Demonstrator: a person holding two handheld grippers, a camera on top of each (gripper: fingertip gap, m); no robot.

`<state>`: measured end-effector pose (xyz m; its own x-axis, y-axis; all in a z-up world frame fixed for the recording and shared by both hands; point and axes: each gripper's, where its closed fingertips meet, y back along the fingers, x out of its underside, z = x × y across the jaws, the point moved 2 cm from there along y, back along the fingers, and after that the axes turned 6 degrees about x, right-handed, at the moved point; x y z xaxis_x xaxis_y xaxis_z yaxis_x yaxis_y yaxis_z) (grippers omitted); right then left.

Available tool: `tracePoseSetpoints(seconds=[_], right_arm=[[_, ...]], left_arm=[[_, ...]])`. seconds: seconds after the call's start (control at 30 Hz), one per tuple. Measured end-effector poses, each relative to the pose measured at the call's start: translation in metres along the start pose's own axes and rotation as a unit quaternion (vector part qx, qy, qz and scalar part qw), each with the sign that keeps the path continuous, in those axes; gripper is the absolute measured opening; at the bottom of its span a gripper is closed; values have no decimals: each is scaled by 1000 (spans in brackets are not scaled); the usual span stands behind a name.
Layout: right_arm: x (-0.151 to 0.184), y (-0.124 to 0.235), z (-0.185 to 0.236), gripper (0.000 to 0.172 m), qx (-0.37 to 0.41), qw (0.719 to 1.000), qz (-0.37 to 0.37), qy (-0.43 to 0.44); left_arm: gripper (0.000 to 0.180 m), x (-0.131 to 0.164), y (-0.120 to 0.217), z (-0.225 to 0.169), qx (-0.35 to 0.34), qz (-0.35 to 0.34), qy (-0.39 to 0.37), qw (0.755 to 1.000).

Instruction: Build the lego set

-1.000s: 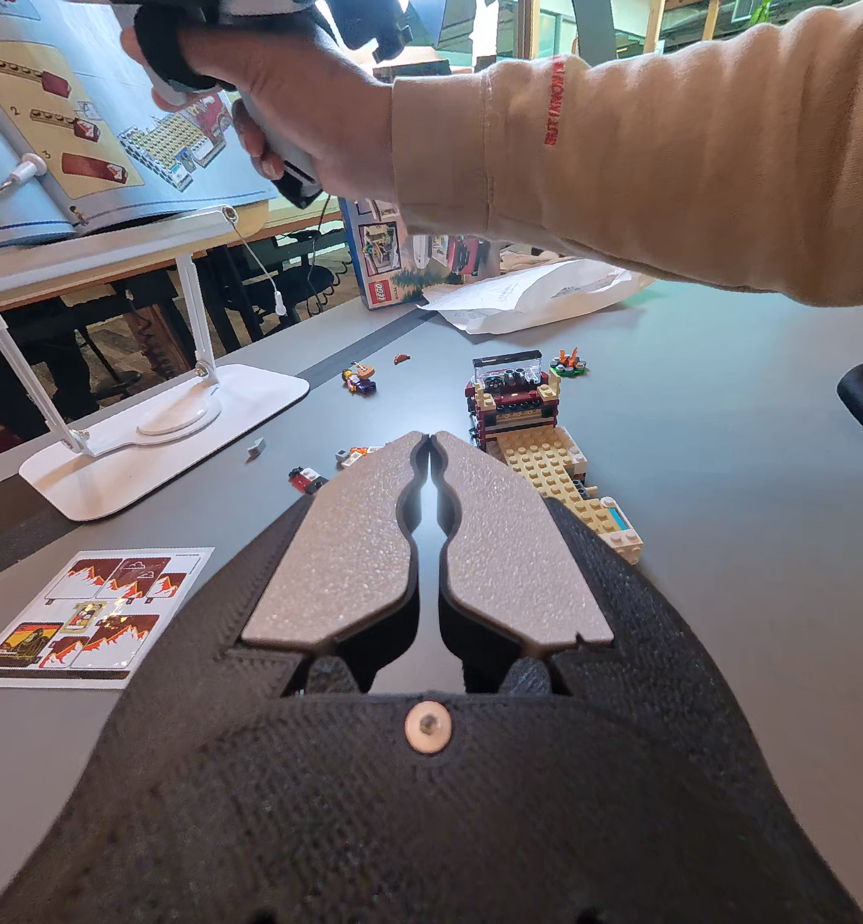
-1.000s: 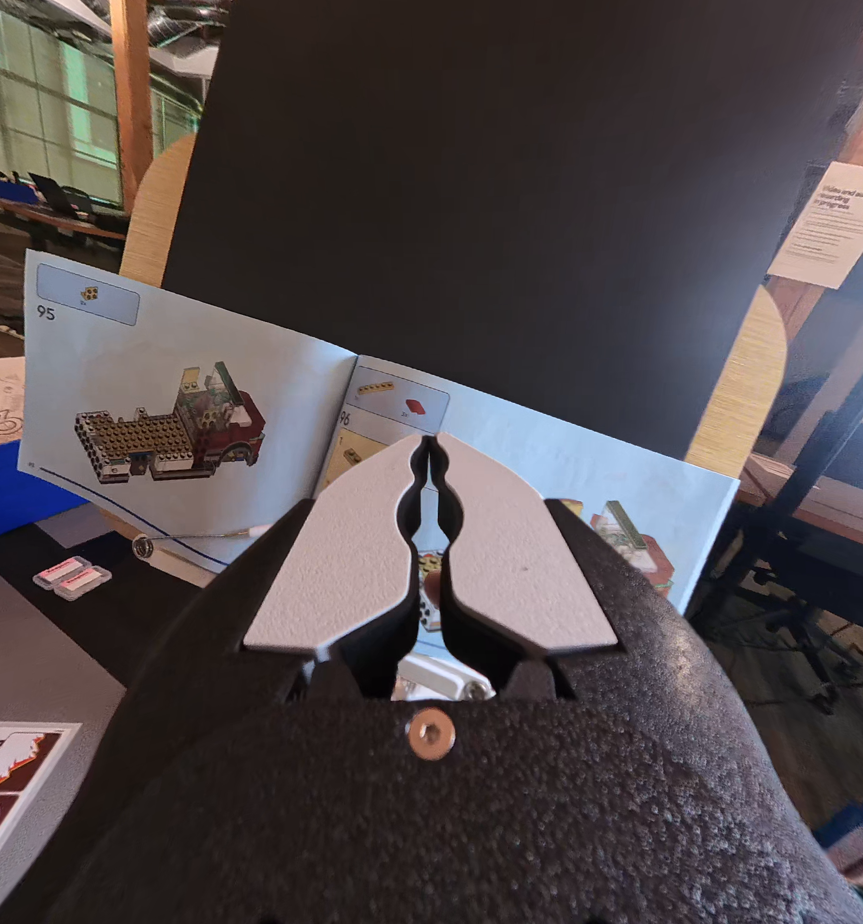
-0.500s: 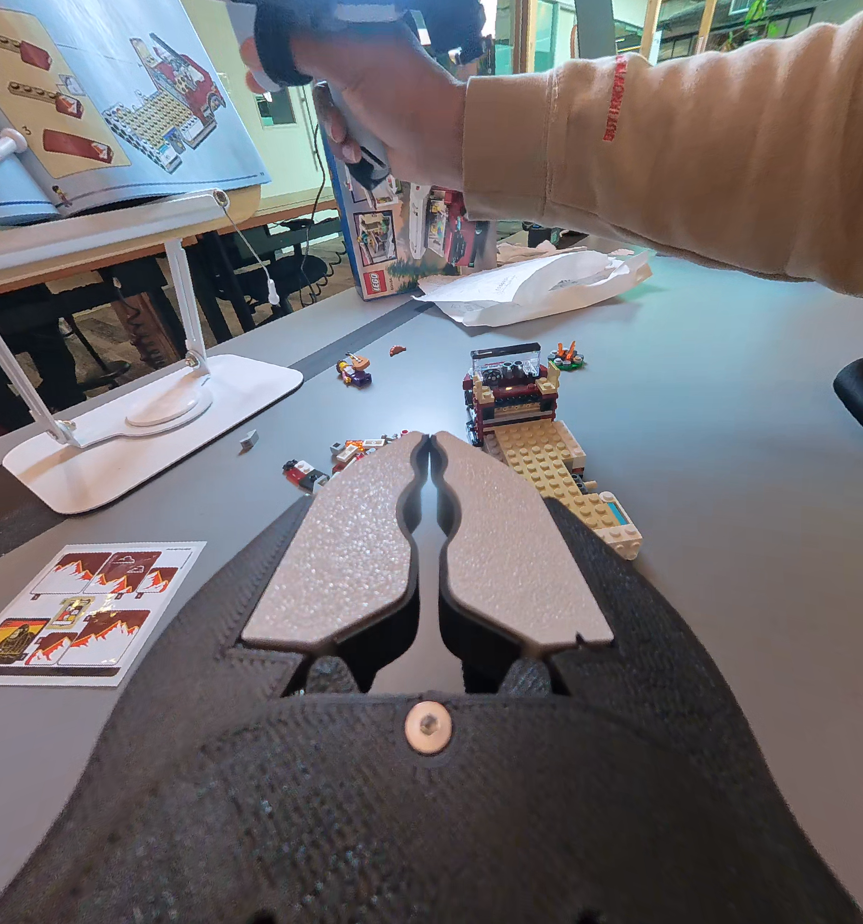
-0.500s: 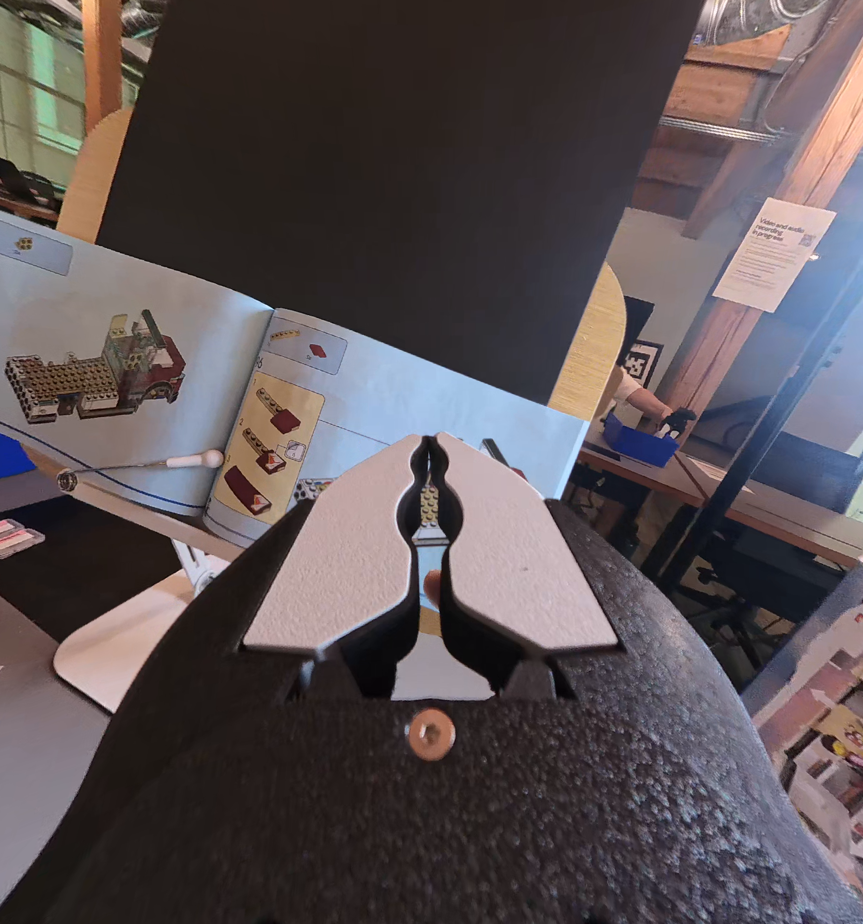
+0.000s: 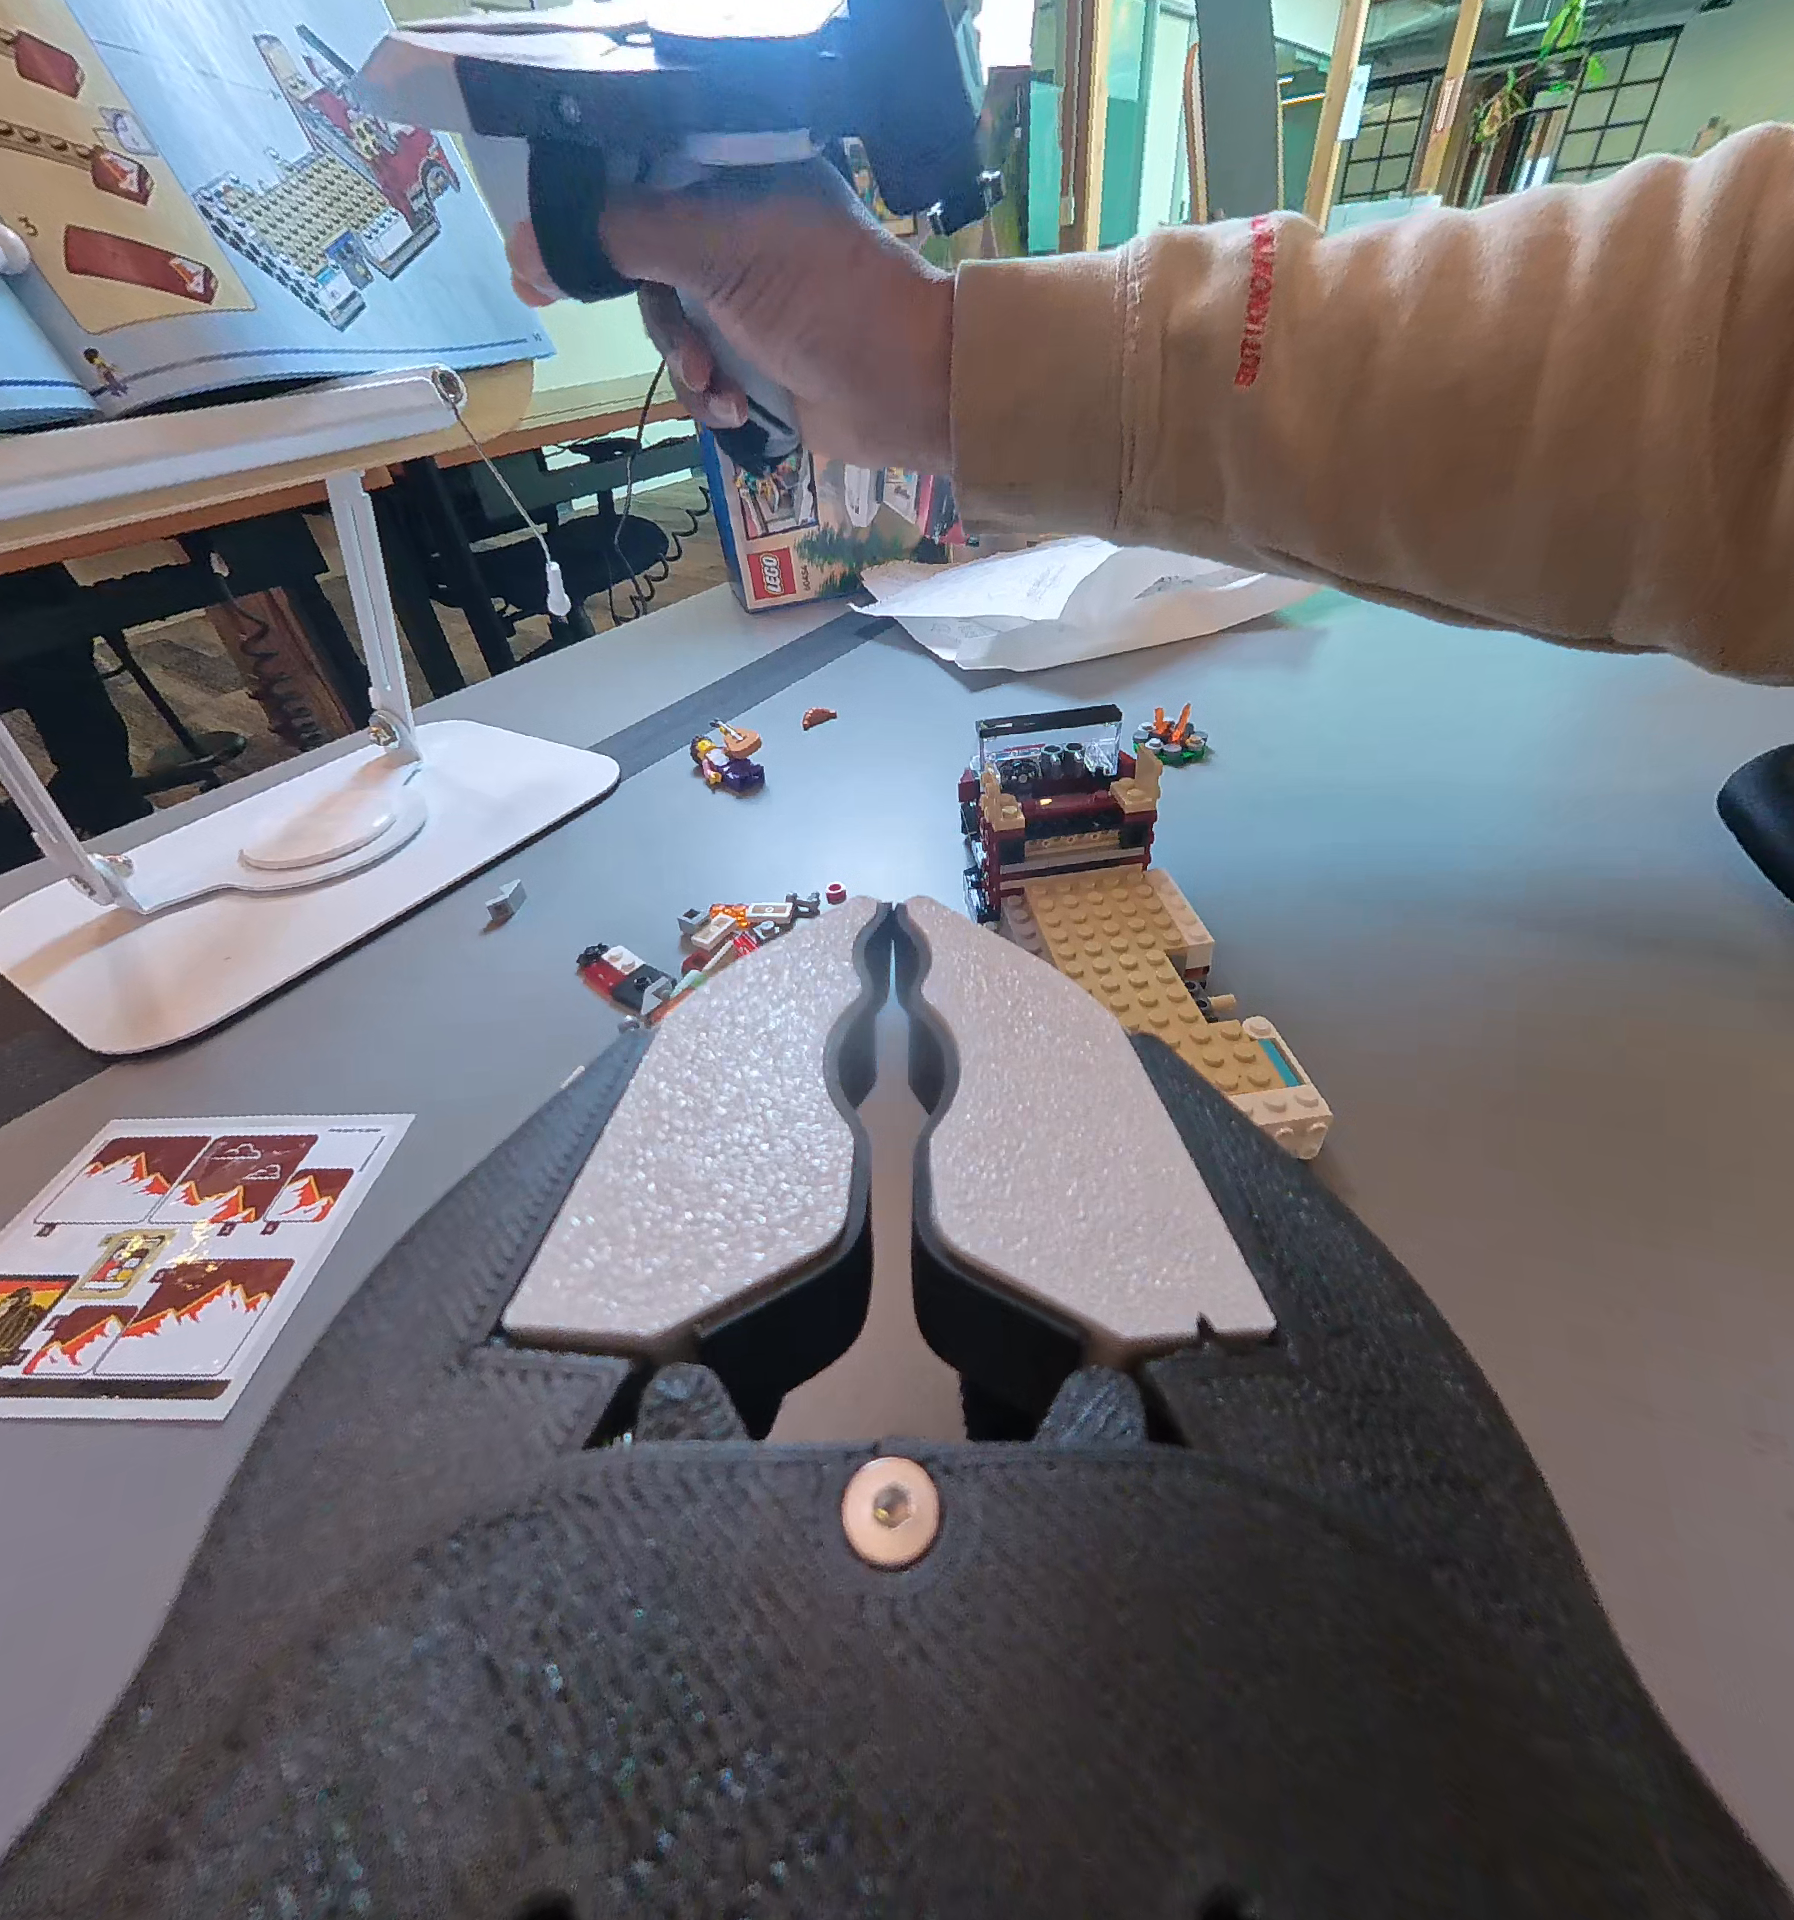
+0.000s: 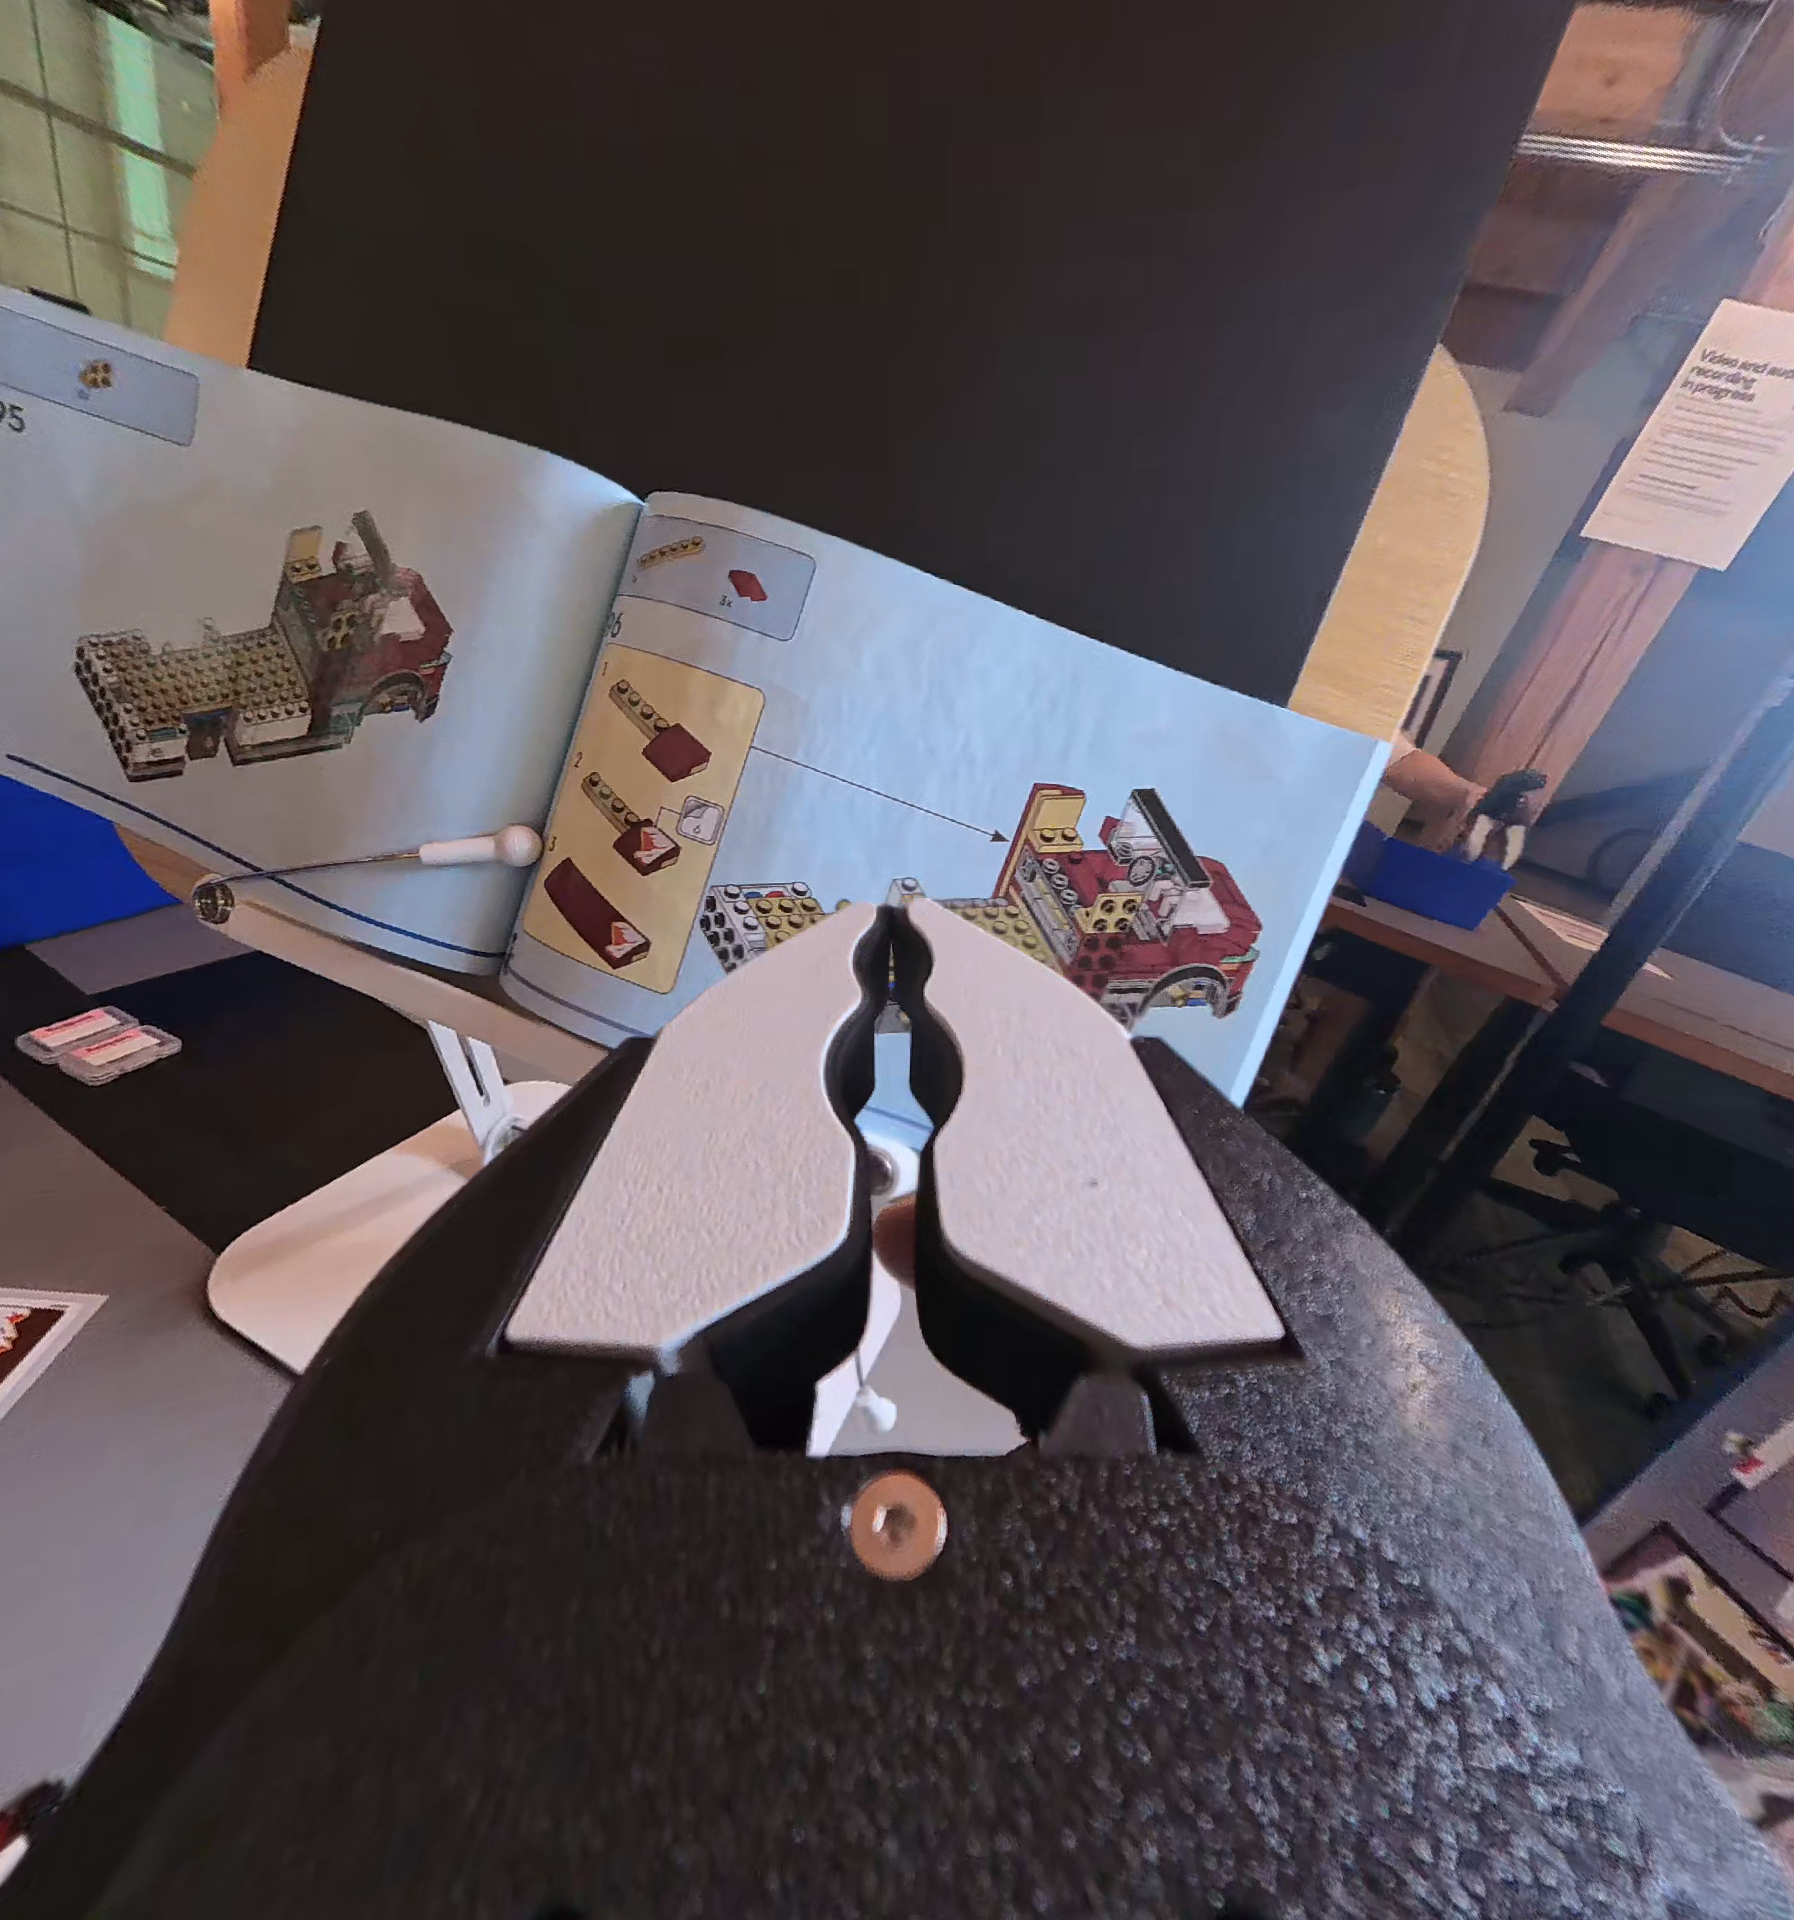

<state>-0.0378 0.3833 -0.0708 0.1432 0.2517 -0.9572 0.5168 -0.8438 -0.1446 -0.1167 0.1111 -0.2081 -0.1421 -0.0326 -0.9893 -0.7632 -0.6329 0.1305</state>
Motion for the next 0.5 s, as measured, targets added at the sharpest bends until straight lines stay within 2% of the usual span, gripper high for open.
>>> tracePoseSetpoints(seconds=[0.5], right_arm=[[9, -11, 34, 0, -48, 998, -3, -38]], left_arm=[[0, 3, -1, 4, 5, 0, 25, 1000]])
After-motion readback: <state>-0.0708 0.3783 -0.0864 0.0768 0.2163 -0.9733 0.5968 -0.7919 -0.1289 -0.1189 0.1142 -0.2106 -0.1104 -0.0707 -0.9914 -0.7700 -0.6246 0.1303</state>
